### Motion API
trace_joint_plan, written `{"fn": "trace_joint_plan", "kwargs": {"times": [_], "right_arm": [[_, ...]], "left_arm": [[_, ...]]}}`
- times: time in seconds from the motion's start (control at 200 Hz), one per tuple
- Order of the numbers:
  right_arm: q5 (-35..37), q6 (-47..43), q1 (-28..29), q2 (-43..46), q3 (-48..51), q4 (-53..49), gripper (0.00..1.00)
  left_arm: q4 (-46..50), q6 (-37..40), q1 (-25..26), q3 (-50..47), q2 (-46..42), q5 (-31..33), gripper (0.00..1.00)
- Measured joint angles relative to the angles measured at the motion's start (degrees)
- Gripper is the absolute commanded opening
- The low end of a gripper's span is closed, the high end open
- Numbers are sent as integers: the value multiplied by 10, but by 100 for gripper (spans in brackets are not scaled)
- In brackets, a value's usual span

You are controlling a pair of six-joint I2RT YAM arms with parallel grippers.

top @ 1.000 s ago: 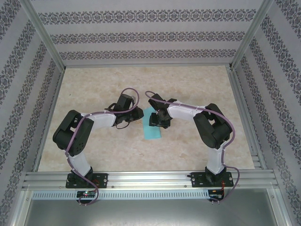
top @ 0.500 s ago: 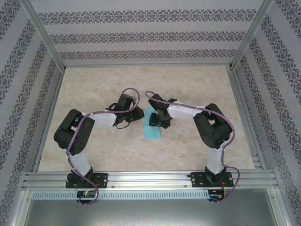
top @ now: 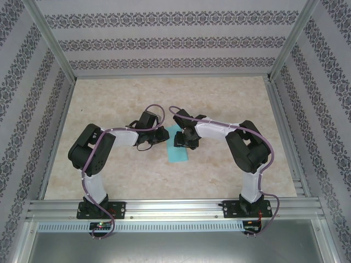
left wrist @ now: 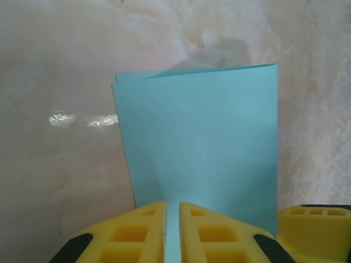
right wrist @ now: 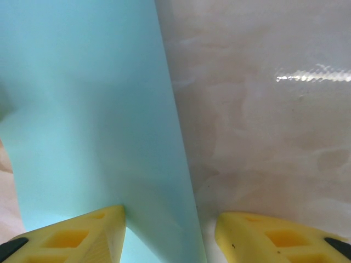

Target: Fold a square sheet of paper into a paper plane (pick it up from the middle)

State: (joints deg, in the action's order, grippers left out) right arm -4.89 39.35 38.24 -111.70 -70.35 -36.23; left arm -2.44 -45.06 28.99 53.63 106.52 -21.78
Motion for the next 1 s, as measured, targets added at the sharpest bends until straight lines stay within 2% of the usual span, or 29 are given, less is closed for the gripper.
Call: {"fn": "trace_joint_plan", "kwargs": {"times": [0.684, 0.999], "right_arm": [[-16, -5, -2, 21, 17, 23, 55], [-40, -17, -12, 33, 31, 38, 52]], "left_arm": [[52, 17, 0, 45, 26, 16, 12], [71, 31, 0, 59, 32, 17, 13]]}}
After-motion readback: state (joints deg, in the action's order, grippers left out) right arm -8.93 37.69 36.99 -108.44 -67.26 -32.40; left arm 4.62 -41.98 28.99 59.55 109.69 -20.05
